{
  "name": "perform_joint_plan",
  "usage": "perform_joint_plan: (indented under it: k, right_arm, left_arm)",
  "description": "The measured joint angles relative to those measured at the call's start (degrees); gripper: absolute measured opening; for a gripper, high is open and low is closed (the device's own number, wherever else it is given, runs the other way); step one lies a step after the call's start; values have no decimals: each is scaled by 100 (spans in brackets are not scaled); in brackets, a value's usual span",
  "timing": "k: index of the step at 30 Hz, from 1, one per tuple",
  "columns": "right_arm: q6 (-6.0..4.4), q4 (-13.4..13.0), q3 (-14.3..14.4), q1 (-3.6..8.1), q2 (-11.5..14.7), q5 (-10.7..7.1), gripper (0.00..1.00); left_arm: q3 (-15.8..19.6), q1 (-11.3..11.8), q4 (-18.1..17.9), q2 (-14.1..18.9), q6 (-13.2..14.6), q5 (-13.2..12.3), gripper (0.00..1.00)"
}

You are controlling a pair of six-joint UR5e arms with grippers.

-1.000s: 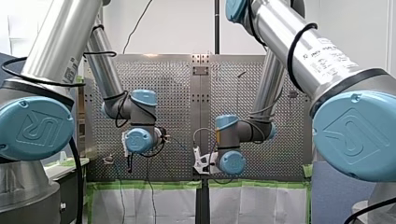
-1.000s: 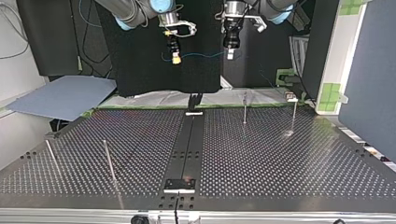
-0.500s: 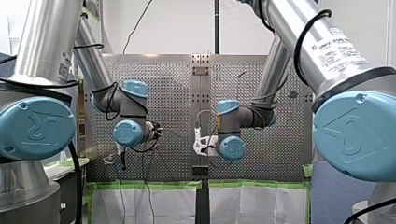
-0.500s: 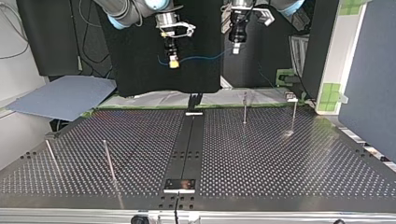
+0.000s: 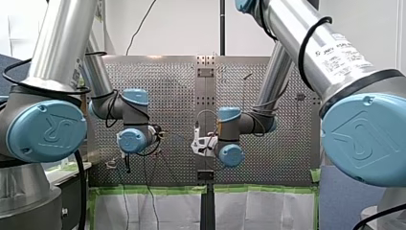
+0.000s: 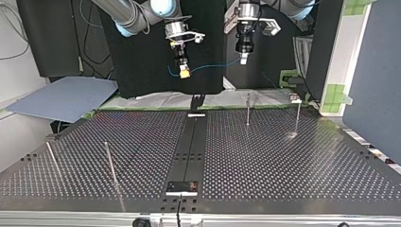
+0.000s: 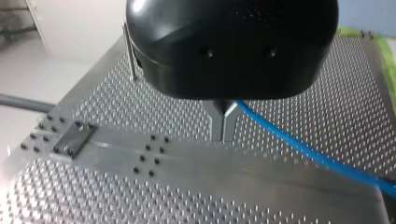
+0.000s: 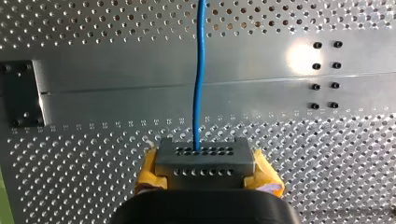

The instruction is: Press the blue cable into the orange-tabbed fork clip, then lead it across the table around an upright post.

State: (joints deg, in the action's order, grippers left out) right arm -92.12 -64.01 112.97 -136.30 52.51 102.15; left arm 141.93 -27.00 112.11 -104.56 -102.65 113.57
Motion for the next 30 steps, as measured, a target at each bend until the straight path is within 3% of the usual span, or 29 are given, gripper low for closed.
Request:
perform_joint_plan:
  k: [4,11,20,30]
  right_arm:
    - [-23,-103,-191,8,-232,-18,0]
    - [-23,86,-567,-6,-617,-58,0]
    - [-11,381,-1058,86,-1118,-73,0]
    - [50,656,-1323,200,-1647,-80,0]
  left_arm:
    - [-141,226,-228,-227,-72,-29,0]
    - [-532,472,-640,-637,-305,-71,0]
    - [-983,585,-1160,-1157,-459,-199,0]
    - [-1033,630,-1710,-1707,-603,-206,0]
